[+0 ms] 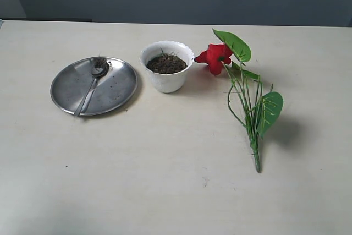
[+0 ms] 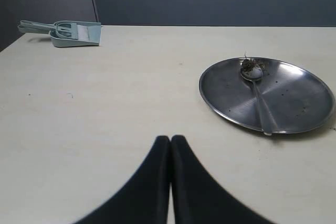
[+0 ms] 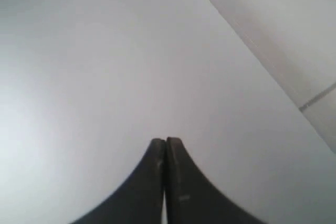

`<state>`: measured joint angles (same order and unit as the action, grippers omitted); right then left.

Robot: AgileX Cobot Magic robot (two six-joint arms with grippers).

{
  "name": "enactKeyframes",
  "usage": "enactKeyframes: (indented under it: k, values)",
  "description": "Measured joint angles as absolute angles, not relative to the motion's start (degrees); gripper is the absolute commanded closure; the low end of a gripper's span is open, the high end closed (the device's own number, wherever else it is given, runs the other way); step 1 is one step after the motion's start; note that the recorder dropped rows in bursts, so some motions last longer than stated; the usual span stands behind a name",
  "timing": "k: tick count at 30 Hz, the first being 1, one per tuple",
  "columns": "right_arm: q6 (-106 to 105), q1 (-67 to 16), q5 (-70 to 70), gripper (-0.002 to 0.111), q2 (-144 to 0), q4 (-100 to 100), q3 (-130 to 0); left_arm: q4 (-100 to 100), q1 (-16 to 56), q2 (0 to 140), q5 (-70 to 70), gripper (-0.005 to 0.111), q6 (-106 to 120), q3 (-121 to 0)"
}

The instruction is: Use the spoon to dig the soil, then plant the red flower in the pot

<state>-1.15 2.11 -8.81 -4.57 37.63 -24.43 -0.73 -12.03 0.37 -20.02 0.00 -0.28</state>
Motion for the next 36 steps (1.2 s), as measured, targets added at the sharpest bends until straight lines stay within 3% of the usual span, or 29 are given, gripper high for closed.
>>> enactKeyframes:
  k: [4,7,8,10,11,12,13,14,19,27,36]
  values:
    - [-1.3,2.1,-6.1,0.108,-10.0,33.5,-35.3,-0.7,-12.0,0.4,-20.0,0.106,0.0,-0.3]
    - [-1.4,2.1,4.5,0.106,-16.8,28.1,-43.6,-0.7,-12.0,0.4,-20.0,0.106,0.0,-0.3]
    - [-2.2,2.1,13.7,0.102,-22.3,26.0,-48.4,-0.7,-12.0,0.4,-20.0,0.106,0.0,-0.3]
    - [-6.8,2.1,27.7,0.077,-32.3,25.3,-55.6,-0.7,-12.0,0.4,-20.0,0.106,0.0,-0.3]
    - [-8.7,2.1,31.7,0.051,-36.1,25.8,-58.1,-0.7,-12.0,0.4,-20.0,0.106,0.0,-0.3]
    - [-10.9,2.1,37.4,0.036,-43.2,27.4,-63.0,-0.7,-12.0,0.4,-20.0,0.106,0.0,-0.3]
    - [-11.7,2.1,39.8,0.012,-46.5,28.4,-65.3,-0.7,-12.0,0.4,-20.0,0.106,0.0,-0.3]
    - [-12.5,2.1,43.8,0.004,-52.6,30.7,-69.5,-0.7,-12.0,0.4,-20.0,0.106,0.0,-0.3]
    - [-13.1,1.8,54.1,0.004,-72.1,37.3,-78.5,-0.7,-12.0,0.4,-20.0,0.106,0.0,-0.3]
    - [-14.7,0.4,60.1,0.004,-84.5,37.4,-79.2,-0.7,-12.0,0.4,-20.0,0.106,0.0,-0.3]
    - [-13.9,-14.1,59.9,0.004,-97.0,22.4,-79.4,-0.7,-12.0,0.4,-19.9,0.106,0.0,-0.3]
